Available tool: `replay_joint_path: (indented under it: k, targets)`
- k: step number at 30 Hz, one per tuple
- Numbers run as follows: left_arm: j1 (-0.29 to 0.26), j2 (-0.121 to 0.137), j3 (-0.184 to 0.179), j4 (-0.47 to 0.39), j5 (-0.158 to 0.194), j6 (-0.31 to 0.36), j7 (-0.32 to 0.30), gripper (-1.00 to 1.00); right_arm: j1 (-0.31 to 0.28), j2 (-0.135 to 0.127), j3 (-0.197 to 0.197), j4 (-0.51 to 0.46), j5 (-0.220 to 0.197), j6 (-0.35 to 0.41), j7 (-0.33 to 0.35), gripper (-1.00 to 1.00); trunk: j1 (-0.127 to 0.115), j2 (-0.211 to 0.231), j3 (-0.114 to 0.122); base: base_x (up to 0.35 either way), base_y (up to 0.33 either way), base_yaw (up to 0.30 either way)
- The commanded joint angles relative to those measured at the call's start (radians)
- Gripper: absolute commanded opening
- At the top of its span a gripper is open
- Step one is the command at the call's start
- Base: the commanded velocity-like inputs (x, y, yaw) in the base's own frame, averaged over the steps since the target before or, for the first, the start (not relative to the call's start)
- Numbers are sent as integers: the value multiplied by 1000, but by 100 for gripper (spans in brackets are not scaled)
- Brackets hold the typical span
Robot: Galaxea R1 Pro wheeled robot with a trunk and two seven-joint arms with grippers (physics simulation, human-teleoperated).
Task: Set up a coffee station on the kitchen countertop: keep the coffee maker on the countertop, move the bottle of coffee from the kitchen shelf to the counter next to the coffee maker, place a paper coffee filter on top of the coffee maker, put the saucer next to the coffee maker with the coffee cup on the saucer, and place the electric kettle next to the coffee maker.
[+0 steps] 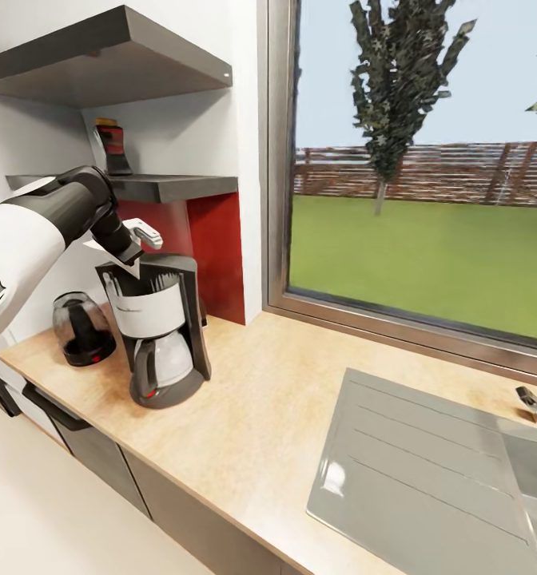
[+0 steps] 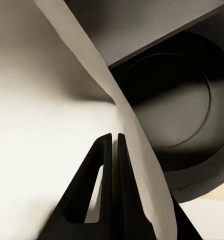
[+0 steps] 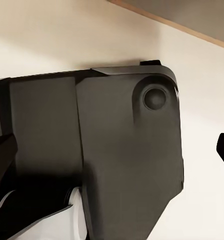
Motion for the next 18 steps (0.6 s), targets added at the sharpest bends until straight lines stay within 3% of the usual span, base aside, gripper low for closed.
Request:
replay_joint_path:
  k: [1,9,18]
  targets:
    - [0,1,3,-2,-13,2,-9,-100,0,1,-7,0,0,-3,0,100,1,-2,-2,7,0,0]
    - [2,4,3,1,-12,-1,-10,-100,0,1,-7,0,0,-3,0,100,1,-2,-2,2,0,0]
    - [45,3,6,-12,-13,-1,-9,-100,0,1,-7,0,0,-3,0,100,1,-2,-2,0,0,0]
